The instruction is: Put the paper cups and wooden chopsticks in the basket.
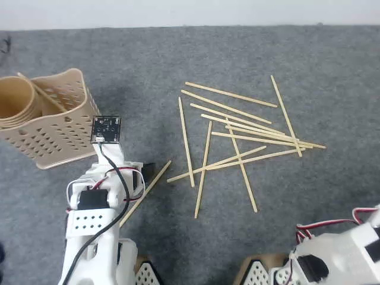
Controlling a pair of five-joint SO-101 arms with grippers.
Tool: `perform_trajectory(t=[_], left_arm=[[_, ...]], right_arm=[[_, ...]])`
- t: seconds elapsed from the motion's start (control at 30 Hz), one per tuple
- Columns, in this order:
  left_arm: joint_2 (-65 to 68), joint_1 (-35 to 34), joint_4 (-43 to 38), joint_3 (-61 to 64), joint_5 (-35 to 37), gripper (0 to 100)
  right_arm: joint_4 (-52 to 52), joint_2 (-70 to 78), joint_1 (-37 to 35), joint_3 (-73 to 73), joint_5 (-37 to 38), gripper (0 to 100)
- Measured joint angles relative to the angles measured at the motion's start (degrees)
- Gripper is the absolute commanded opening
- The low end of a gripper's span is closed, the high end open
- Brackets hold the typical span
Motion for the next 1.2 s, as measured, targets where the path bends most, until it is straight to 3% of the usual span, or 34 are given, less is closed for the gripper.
perform_trajectory(t=[0.17,0.27,0.33,0.57,0.8,1.0,1.2], left_arm=[[0.00,0.00,0.00,0.00,0.00,29],[0.00,0.00,0.00,0.00,0.00,29],[0.00,0.00,0.00,0.00,0.00,29],[0.00,0.00,0.00,0.00,0.00,29],[0.00,0.00,0.00,0.00,0.00,29],[0.00,0.00,0.00,0.70,0.00,29],[0.00,0.09,0.00,0.79,0.00,29]], right_arm=[[6.86,1.05,0.18,0.00,0.44,8.8],[15.38,0.26,0.00,0.00,3.34,0.0],[17.41,-1.76,0.18,0.00,4.13,1.9],[14.51,-3.52,8.35,0.00,4.75,0.7],[8.26,7.47,14.15,0.00,4.92,0.7],[5.98,16.70,11.78,0.00,4.92,0.7],[8.00,18.55,2.20,0.00,1.67,0.7]])
